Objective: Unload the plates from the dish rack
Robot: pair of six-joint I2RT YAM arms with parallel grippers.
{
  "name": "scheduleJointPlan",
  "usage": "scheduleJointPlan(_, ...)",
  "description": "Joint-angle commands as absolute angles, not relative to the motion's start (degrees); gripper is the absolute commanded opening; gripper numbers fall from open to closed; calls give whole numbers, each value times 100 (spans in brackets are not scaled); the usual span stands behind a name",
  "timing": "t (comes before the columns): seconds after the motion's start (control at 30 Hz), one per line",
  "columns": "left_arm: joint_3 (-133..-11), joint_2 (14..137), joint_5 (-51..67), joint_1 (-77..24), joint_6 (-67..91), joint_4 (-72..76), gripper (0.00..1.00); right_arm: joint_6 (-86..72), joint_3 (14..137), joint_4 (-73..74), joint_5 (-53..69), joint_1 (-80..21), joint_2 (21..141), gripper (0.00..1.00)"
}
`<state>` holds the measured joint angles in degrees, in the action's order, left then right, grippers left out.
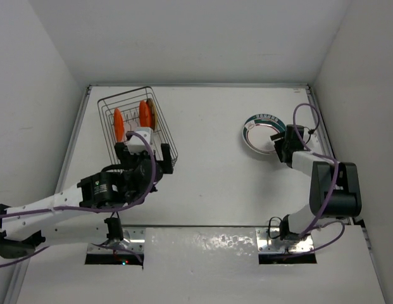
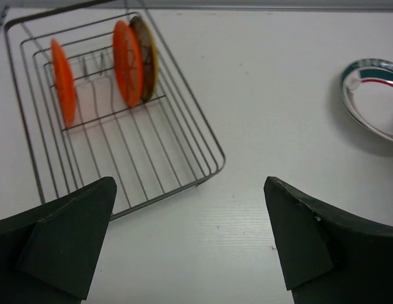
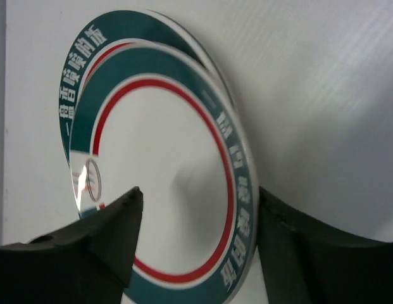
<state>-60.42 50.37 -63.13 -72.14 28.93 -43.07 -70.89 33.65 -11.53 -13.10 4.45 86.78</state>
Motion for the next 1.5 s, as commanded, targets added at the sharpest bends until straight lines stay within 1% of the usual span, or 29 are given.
scheduleJointPlan(0.0,-6188,5053,-5997,-6542,3964,-4966,100,-6813,4207,-962,-1398,457,8946,70)
scheduleJointPlan(0.07,-6153,5298,-5689,-6111,3877,-4809,100,-6637,4429,-556,-1423,422,8982,98)
scheduleJointPlan(0.13,-6170,5527,-5328,-5689,3553,-4607,100,-6548,4456,-396,-1424,422,8930,99)
scheduleJointPlan(0.17,-6205,5798,-4856,-5182,3429,-4336,100,-6478,4500,-108,-1380,422,8851,99)
scheduleJointPlan(0.23,-6319,6063,-4397,-4434,3156,-4114,100,-6408,4561,428,-1494,404,8711,99)
scheduleJointPlan(0.3,-6494,6389,-3947,-4019,3033,-3781,100,-6267,4448,851,-1468,404,8412,99)
scheduleJointPlan(0.33,-6573,6485,-3851,-3573,2989,-3675,100,-6241,4395,1018,-1485,387,8289,99)
scheduleJointPlan(0.37,-6653,6695,-3493,-3342,2945,-3561,100,-6092,4264,1237,-1451,387,8158,99)
scheduleJointPlan(0.43,-7020,7116,-2877,-2580,2822,-3340,100,-5785,4149,1650,-1337,299,7771,99)
scheduleJointPlan(0.53,-7706,7662,-2516,-2068,2558,-3190,100,-5301,3956,1643,-951,45,7261,99)
scheduleJointPlan(0.6,-8293,8321,-2295,-1864,2444,-3278,98,-4827,3876,1811,-818,-464,6841,99)
scheduleJointPlan(0.63,-8462,8732,-2111,-1689,2417,-3270,92,-4564,3763,1811,-739,-631,6681,99)
scheduleJointPlan(0.67,-8620,8954,-2118,-1627,2408,-3374,89,-4483,3675,1793,-556,-937,6532,99)
scheduleJointPlan(0.77,-9227,9640,-2004,-1345,2426,-3515,74,-4351,3288,1723,-247,-1395,5917,99)
scheduleJointPlan(0.8,-9281,9755,-1978,-1232,2426,-3516,65,-4324,3209,1723,-246,-1467,5628,99)
scheduleJointPlan(0.83,-9307,9939,-1856,-1187,2443,-3524,63,-4281,3069,1801,-246,-1520,5495,99)
scheduleJointPlan(0.93,-9203,9967,-1601,-1055,2513,-3332,60,-4158,2883,1932,-316,-1573,5125,99)
scheduleJointPlan(1.07,-8948,9975,-1284,-923,2575,-2928,57,-4043,2795,2065,-246,-1600,4966,99)
scheduleJointPlan(1.27,-8824,10256,-897,-861,2610,-2558,55,-4025,2619,1986,-35,-1600,4851,99)
scheduleJointPlan(1.47,-8711,10591,-896,-800,2733,-2452,38,-4008,2654,2013,-26,-1608,4834,99)
